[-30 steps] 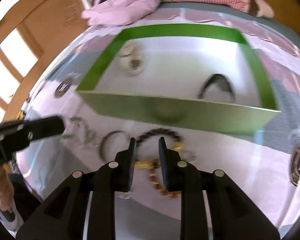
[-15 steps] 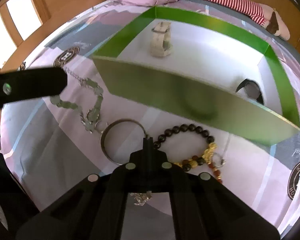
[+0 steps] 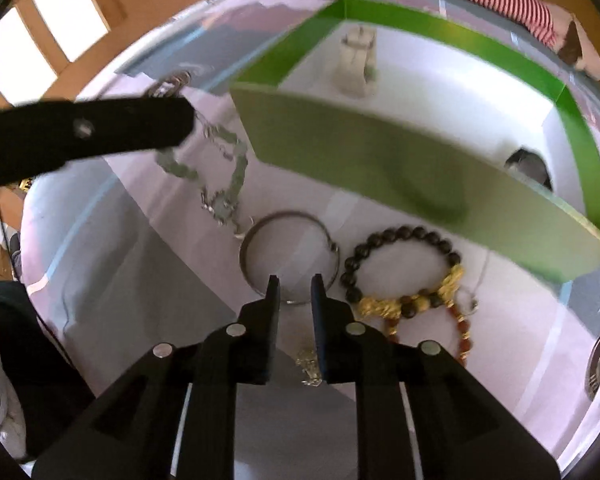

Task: Organize jewelry

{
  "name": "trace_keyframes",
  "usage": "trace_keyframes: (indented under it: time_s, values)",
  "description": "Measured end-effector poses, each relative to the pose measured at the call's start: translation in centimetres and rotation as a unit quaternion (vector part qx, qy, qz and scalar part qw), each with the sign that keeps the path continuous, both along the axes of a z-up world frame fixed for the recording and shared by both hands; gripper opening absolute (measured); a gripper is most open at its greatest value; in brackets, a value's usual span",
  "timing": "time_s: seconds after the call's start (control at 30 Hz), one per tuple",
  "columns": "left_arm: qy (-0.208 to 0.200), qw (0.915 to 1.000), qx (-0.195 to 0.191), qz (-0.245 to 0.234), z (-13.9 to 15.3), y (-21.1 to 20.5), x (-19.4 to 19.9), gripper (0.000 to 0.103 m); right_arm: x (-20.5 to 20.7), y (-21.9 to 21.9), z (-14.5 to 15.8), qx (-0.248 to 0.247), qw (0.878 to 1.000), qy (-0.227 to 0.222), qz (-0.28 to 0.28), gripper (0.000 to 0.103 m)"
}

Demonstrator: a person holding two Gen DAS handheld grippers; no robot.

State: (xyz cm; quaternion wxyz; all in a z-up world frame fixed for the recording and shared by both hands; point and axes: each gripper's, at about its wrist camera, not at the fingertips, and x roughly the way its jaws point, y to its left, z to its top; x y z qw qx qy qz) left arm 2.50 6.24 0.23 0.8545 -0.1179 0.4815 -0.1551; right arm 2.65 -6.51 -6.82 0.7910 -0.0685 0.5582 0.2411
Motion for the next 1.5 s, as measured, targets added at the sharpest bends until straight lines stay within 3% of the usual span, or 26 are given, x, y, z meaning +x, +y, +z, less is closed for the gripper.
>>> trace_keyframes:
  time_s: [0.07, 0.17, 0.3, 0.33, 0.37, 0.47, 0.77, 0.97, 1.2, 1.37, 1.5]
  values:
    - [0.000, 1.0000, 0.000, 0.001, 0.0, 0.0, 0.0, 0.005, 0.4, -0.2, -0.1, 0.007, 1.000, 0.001, -0.011, 0.018]
    - [0.001, 1.0000, -0.001, 0.001, 0.1, 0.0, 0.0, 0.005, 1.0, -0.7, -0.6, 0.007, 0.999, 0.008, -0.031, 0.034]
    - [0.001, 1.0000, 0.002, -0.001, 0.0, -0.1, 0.0, 0.005, 1.2, -0.5, -0.9, 0.010, 0.999, 0.008, -0.034, 0.034]
    - [0.001, 1.0000, 0.003, -0.001, 0.0, -0.2, 0.0, 0.005, 1.2, -0.4, -0.9, 0.008, 0.999, 0.004, -0.033, 0.032]
    - [0.000, 1.0000, 0.004, -0.001, 0.0, -0.2, 0.0, 0.005, 1.1, -0.4, -0.7, 0.007, 1.000, 0.000, -0.030, 0.016]
    - [-0.003, 1.0000, 0.005, -0.003, 0.1, -0.3, -0.1, 0.005, 0.9, -0.7, -0.5, 0.010, 1.000, -0.002, -0.021, 0.003]
    - [-0.021, 0.9998, 0.003, -0.006, 1.3, -0.7, -0.8, 0.005, 1.1, -3.0, 3.7, 0.027, 0.997, -0.053, -0.046, 0.003]
    - [-0.066, 0.9977, -0.004, -0.016, 5.1, -1.3, -1.4, 0.005, 1.3, -6.2, 7.3, 0.057, 0.992, -0.089, -0.074, 0.003]
    - [-0.107, 0.9938, 0.023, -0.021, 9.0, -3.5, 2.6, 0.005, 2.2, -10.0, 12.3, 0.090, 0.976, -0.159, -0.120, 0.003]
    - [-0.096, 0.9940, 0.052, -0.008, 6.6, -4.8, 7.1, 0.005, 5.9, -11.4, 11.3, 0.071, 0.972, -0.170, -0.146, 0.003]
    - [-0.057, 0.9960, 0.068, -0.003, 2.7, -4.6, 8.9, 0.005, 8.4, -11.7, 8.8, 0.052, 0.975, -0.147, -0.156, 0.003]
